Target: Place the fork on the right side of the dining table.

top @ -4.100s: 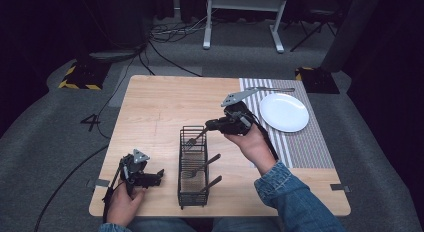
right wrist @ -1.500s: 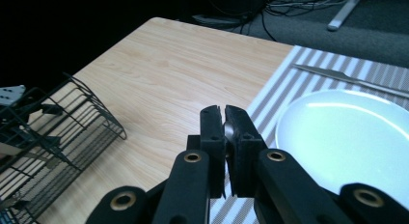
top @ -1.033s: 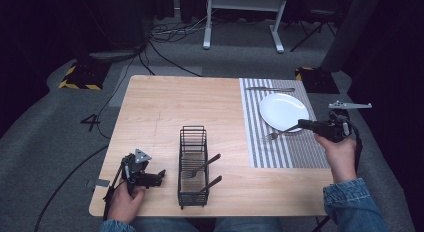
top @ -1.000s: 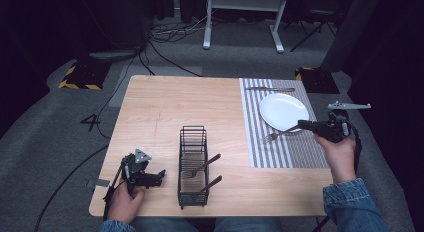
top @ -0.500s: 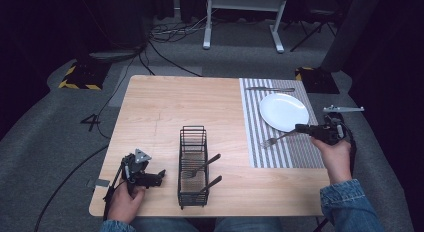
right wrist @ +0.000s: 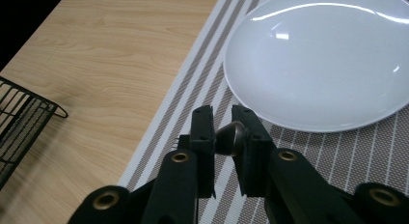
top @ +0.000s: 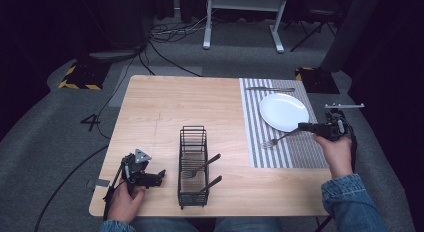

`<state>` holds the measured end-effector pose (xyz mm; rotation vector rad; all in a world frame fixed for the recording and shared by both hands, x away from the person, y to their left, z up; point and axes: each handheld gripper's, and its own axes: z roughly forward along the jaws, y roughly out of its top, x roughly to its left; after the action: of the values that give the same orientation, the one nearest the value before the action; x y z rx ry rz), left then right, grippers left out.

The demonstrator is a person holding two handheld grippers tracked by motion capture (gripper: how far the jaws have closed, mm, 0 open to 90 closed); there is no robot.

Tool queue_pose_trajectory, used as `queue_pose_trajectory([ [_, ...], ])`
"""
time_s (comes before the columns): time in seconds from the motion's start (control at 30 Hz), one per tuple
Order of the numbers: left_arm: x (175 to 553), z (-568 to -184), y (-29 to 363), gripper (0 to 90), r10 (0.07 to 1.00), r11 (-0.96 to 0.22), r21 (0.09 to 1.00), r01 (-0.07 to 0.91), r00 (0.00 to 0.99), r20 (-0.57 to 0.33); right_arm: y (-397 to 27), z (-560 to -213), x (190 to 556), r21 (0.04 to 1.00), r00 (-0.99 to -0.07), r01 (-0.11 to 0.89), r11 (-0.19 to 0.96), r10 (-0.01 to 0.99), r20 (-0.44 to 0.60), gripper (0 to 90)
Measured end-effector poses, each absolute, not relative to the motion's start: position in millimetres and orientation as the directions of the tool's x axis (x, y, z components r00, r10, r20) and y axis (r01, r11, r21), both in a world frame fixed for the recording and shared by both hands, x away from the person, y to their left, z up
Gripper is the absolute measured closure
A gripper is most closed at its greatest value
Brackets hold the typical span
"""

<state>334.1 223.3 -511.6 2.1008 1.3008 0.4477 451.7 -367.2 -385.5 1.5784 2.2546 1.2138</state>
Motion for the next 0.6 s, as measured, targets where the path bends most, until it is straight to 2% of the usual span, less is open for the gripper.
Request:
queue_pose_trajectory([
  [0.27, 334, -512, 223, 0.2, 0.888, -0.323, 0.660, 0.678, 0.458, -0.036, -378, -398, 460, 0.632, -0.391, 0.767, 0.112, 0.862, 0.322, 69.0],
  [0.47, 334, -512, 223, 0.2, 0.889, -0.323, 0.660, 0.678, 0.457, -0.036, -389, -411, 464, 0.604, -0.353, 0.794, 0.075, 0.865, 0.356, 54.9],
  [0.6, 334, -512, 223, 0.2, 0.889, -0.323, 0.660, 0.678, 0.457, -0.036, -395, -420, 465, 0.588, -0.332, 0.807, 0.056, 0.866, 0.373, 53.3],
])
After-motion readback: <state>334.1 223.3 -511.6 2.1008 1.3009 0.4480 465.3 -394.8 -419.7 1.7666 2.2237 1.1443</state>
